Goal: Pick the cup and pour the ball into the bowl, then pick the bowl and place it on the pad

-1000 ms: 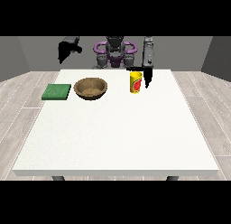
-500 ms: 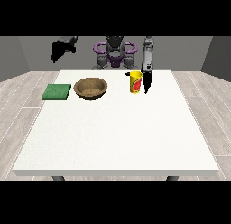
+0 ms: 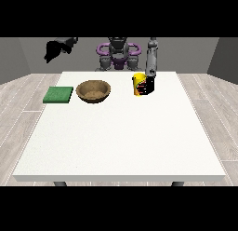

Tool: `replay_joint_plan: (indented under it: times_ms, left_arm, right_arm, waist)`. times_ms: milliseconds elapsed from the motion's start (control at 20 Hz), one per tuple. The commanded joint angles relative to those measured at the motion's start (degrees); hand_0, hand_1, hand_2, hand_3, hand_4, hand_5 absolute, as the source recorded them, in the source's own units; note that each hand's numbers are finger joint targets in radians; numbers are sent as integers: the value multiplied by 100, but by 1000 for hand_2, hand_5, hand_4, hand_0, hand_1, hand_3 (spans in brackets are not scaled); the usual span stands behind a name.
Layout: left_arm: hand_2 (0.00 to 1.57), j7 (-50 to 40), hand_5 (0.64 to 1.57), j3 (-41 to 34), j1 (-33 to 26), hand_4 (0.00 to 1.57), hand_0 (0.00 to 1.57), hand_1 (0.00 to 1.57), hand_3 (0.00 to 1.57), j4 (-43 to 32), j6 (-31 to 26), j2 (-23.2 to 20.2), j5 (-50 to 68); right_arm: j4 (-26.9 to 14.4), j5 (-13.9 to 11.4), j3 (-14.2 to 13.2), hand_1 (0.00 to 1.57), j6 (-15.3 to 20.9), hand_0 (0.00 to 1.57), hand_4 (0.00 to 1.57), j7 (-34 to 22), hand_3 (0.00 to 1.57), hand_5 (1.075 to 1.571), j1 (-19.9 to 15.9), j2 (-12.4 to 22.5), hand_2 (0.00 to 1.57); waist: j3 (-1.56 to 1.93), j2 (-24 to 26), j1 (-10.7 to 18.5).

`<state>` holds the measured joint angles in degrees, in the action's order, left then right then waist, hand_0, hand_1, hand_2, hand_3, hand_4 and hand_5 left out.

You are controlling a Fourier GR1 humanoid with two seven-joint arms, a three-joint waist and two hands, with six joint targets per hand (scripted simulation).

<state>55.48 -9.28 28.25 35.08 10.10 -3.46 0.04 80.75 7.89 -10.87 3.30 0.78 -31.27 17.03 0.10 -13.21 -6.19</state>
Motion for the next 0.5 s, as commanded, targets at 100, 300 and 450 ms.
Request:
replay_joint_plan:
  times_ms: [100,300,450]
  left_arm:
    - [1571,145,1198,11,103,1287,1335,1335,1571,-361,77,12,-76]
    - [1571,-734,1169,373,352,1324,1347,1347,1571,35,431,149,-384]
    - [1571,-1244,1157,702,437,1323,1344,1344,1571,151,792,336,-338]
  right_arm:
    - [-152,181,-266,0,-243,0,579,132,646,1570,289,159,403]
    - [-814,182,-476,0,-398,0,587,319,677,1569,339,371,401]
    - [-958,123,-369,0,-423,0,568,300,700,1570,541,270,395]
  waist:
    - [-12,185,66]
    - [-9,636,353]
    - [-8,1077,257]
